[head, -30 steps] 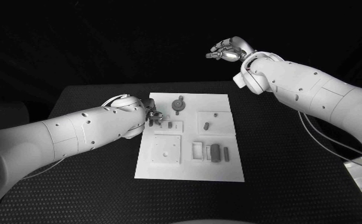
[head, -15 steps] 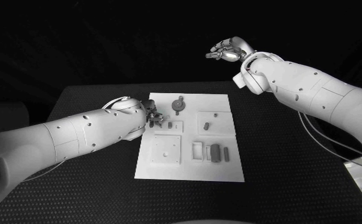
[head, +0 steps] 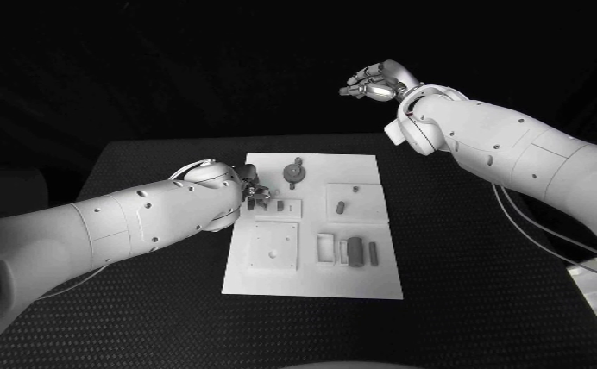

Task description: Assemble the parts on the task board

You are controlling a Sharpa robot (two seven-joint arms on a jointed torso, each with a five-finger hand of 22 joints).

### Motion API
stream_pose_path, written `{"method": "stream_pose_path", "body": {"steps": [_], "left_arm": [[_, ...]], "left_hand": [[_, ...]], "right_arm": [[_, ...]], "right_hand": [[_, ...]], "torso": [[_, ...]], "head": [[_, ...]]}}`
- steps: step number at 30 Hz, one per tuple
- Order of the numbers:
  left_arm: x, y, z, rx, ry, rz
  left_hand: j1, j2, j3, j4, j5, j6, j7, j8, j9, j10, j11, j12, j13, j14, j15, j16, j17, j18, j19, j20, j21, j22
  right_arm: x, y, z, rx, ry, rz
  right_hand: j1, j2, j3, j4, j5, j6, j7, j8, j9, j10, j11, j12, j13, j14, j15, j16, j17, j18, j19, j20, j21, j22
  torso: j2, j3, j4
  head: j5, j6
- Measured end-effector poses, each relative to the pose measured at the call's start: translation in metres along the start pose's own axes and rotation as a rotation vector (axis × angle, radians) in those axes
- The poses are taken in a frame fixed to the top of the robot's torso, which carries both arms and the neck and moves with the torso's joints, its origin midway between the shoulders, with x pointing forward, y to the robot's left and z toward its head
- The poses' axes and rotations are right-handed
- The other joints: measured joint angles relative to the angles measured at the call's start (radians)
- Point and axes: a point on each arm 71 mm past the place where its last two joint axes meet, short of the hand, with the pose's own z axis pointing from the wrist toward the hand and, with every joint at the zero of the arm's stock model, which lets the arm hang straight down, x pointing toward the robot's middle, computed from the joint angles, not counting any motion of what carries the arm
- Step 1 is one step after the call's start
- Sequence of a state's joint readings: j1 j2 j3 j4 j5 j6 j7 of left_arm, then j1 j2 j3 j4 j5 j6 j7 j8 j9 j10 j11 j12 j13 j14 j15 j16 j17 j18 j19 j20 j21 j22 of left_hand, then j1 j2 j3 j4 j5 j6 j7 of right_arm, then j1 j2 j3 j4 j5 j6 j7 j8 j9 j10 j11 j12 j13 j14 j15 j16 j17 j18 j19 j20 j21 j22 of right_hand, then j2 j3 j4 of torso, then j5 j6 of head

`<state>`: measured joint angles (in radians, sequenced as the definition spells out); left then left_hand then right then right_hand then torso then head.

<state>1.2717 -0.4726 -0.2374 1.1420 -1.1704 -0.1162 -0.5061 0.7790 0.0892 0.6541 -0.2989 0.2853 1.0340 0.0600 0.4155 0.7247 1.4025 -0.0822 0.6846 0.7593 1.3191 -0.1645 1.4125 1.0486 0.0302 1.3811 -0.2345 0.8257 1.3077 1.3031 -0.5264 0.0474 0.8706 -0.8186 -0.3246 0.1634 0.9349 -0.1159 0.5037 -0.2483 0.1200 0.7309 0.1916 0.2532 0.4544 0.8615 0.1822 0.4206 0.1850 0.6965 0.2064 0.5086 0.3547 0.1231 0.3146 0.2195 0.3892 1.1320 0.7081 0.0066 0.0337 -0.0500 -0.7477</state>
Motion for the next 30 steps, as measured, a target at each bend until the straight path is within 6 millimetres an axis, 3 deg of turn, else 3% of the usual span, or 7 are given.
{"method": "stream_pose_path", "body": {"steps": [30], "left_arm": [[0.004,0.0,-0.0016,0.004,0.009,0.001]], "left_hand": [[-0.003,0.003,0.005,0.0,0.004,0.004,0.004,0.006,-0.001,0.0,0.0,0.004,0.0,0.008,-0.001,0.0,0.007,-0.007,-0.002,-0.005,0.004,0.0]], "right_arm": [[0.0006,-0.0002,0.0003,0.001,0.005,0.001]], "right_hand": [[0.0,0.0,0.0,0.0,0.0,0.0,0.0,0.0,-0.002,0.004,-0.004,0.0,-0.004,0.0,0.0,-0.003,0.0,0.0,0.0,0.0,-0.004,0.002]], "torso": [[0.0,-0.0001,0.0003]], "head": [[0.004,-0.007]]}}
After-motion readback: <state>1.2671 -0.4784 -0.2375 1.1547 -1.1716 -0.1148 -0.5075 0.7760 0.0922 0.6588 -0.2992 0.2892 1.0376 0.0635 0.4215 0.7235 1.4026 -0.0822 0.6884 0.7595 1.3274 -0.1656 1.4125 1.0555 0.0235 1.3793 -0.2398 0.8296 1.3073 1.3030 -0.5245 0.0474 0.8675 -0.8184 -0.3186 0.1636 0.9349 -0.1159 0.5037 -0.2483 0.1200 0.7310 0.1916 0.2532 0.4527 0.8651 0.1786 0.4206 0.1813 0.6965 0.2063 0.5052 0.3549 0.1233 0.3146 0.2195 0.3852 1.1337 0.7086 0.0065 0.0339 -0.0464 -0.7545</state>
